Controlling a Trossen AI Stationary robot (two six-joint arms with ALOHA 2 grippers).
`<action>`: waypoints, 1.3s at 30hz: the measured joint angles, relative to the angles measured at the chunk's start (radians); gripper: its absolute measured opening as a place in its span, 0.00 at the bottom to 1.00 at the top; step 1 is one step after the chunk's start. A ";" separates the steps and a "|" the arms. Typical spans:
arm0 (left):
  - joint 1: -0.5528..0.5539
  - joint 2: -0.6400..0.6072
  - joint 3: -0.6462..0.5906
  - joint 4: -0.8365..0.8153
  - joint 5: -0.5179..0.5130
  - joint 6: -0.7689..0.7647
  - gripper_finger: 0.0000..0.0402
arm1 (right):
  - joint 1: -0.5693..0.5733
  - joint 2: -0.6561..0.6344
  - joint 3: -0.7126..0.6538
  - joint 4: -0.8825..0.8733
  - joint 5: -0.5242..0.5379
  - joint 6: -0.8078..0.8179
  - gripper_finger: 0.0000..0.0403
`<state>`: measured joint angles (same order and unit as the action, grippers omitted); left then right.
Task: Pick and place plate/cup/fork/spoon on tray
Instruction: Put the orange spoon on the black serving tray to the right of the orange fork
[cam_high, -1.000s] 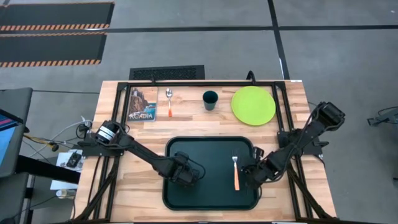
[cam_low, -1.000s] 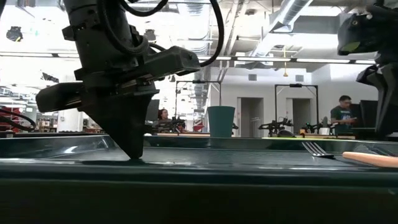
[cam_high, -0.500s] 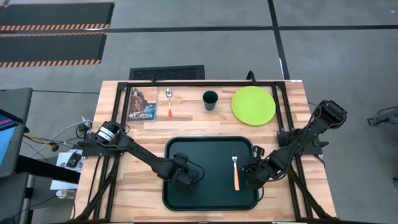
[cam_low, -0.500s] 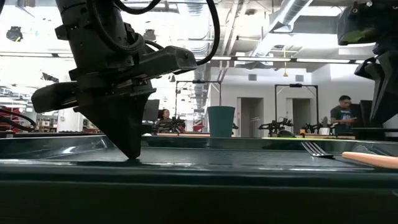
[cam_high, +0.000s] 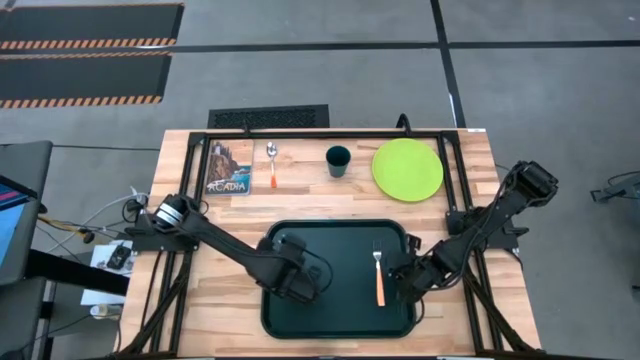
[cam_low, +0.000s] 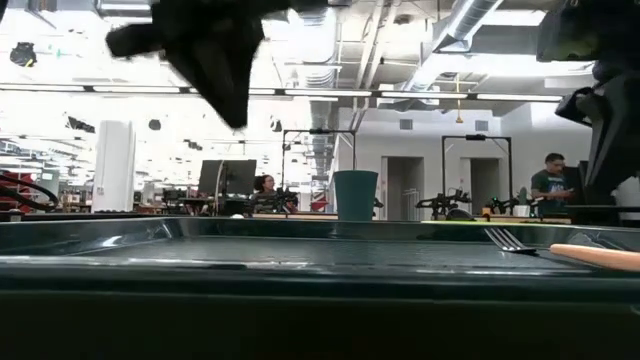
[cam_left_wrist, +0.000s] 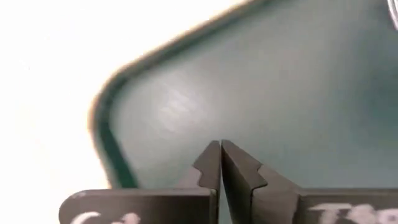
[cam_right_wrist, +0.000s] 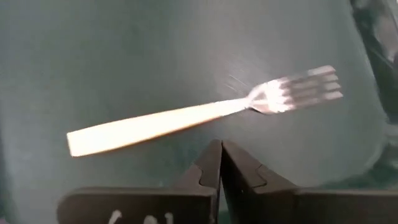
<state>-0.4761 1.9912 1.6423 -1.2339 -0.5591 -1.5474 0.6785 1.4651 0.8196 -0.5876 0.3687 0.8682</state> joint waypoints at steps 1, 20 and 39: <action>-0.003 0.000 0.033 -0.074 -0.036 -0.009 0.00 | 0.000 0.000 0.000 0.015 -0.001 -0.017 0.11; 0.449 -0.422 -0.121 -0.221 -0.326 0.402 0.45 | -0.116 0.000 0.000 0.077 -0.004 0.043 0.42; 0.926 -0.615 -0.840 0.774 0.035 0.651 0.46 | -0.052 -0.071 0.000 0.082 0.018 0.221 0.39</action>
<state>0.4504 1.3762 0.8021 -0.4600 -0.5239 -0.8959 0.6265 1.3937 0.8200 -0.5056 0.3870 1.0891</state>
